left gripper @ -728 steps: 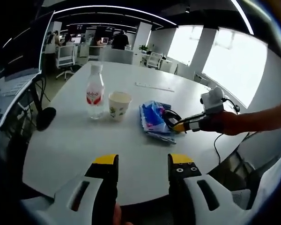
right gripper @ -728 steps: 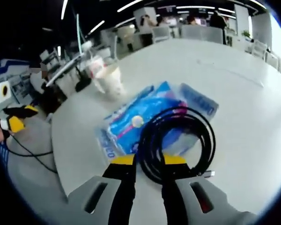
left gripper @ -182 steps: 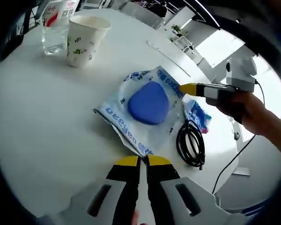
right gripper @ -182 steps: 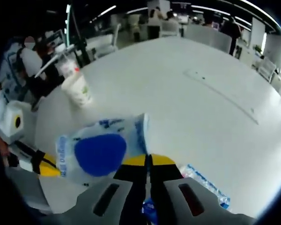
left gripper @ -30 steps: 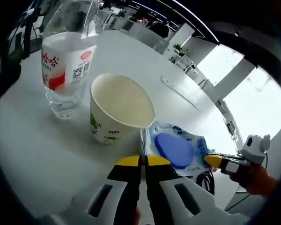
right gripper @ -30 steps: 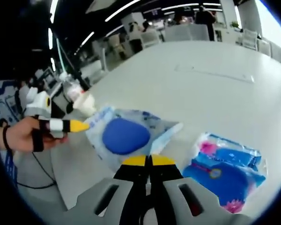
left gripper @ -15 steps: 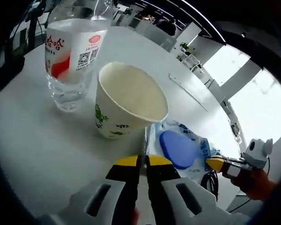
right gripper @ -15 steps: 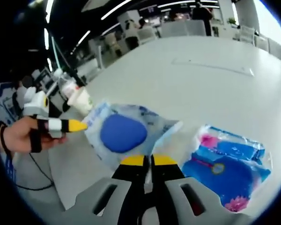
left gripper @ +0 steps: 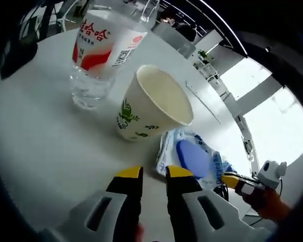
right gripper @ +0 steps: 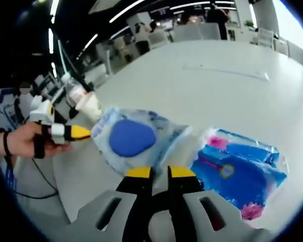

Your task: Arrange the tabletop items into an orderly group along one side of the table until the central work area is clear of visible clutter.

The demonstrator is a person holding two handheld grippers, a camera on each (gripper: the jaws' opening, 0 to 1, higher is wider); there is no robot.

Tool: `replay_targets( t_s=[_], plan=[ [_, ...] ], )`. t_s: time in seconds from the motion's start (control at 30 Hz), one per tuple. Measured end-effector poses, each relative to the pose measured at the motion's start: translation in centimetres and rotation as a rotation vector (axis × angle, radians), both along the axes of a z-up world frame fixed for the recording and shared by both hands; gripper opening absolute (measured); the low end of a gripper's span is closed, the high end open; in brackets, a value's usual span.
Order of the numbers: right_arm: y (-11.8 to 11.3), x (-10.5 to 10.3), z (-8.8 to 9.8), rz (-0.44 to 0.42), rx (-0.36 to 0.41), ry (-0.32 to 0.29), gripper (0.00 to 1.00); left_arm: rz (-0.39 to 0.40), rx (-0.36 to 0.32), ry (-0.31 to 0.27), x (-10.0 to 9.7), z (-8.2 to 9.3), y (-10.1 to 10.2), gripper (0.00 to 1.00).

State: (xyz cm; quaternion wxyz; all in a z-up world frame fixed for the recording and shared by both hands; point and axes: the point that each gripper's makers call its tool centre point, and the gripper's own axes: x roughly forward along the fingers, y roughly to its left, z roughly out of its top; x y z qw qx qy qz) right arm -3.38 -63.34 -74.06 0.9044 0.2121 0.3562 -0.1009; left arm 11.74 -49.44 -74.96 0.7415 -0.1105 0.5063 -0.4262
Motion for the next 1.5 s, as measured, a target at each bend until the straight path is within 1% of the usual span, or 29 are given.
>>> replay_targets(
  t_s=[0.1,0.17,0.3,0.37,0.4,0.47,0.6,0.7,0.77,0.9,1.0,1.07,1.27,1.4,1.5],
  plan=[
    [0.2,-0.8,0.3,0.004,-0.015,0.012,0.11,-0.005,-0.016,0.005,-0.3,0.3,0.7,0.16],
    [0.4,-1.3,0.5,0.009,-0.025,0.014,0.13,-0.025,-0.021,0.003,-0.7,0.4,1.2,0.17],
    [0.5,-2.8,0.7,0.028,-0.078,0.025,0.14,-0.101,0.014,-0.051,-1.3,0.2,3.1,0.18],
    [-0.3,-4.1,0.5,0.019,-0.133,0.058,0.14,-0.121,0.025,-0.069,-1.4,0.2,3.8,0.18],
    [-0.3,-4.6,0.4,0.014,-0.136,0.058,0.14,-0.131,0.032,-0.082,-1.5,0.2,4.3,0.19],
    [-0.9,-5.2,0.3,-0.005,-0.129,0.053,0.14,-0.145,0.035,-0.094,-1.6,0.3,4.9,0.19],
    [-1.3,-7.1,0.2,-0.047,-0.14,0.06,0.14,-0.179,0.04,-0.124,-2.0,0.6,6.3,0.19],
    [-1.8,-8.2,0.1,-0.068,-0.144,0.067,0.14,-0.226,0.062,-0.174,-1.8,0.9,7.6,0.19],
    [-1.8,-8.6,0.1,-0.081,-0.145,0.066,0.14,-0.242,0.071,-0.193,-1.7,1.1,8.3,0.2],
    [-1.8,-9.6,-0.1,-0.098,-0.14,0.071,0.14,-0.247,0.073,-0.207,-1.6,1.6,9.3,0.2],
    [-1.5,-10.1,-0.1,-0.106,-0.141,0.073,0.14,-0.237,0.07,-0.217,-1.5,2.2,9.8,0.2],
    [-1.8,-10.4,-0.1,-0.118,-0.137,0.07,0.14,-0.226,0.063,-0.223,-1.5,2.6,10.1,0.2],
    [-1.5,-10.9,-0.3,-0.137,-0.122,0.07,0.14,-0.222,0.058,-0.242,-1.9,3.8,10.9,0.2],
    [-1.5,-11.1,-0.6,-0.143,-0.107,0.078,0.14,-0.257,0.063,-0.282,-2.4,4.5,11.3,0.21],
    [-1.4,-11.1,-0.8,-0.147,-0.094,0.082,0.15,-0.273,0.062,-0.298,-2.8,5.1,11.5,0.22]
  ],
)
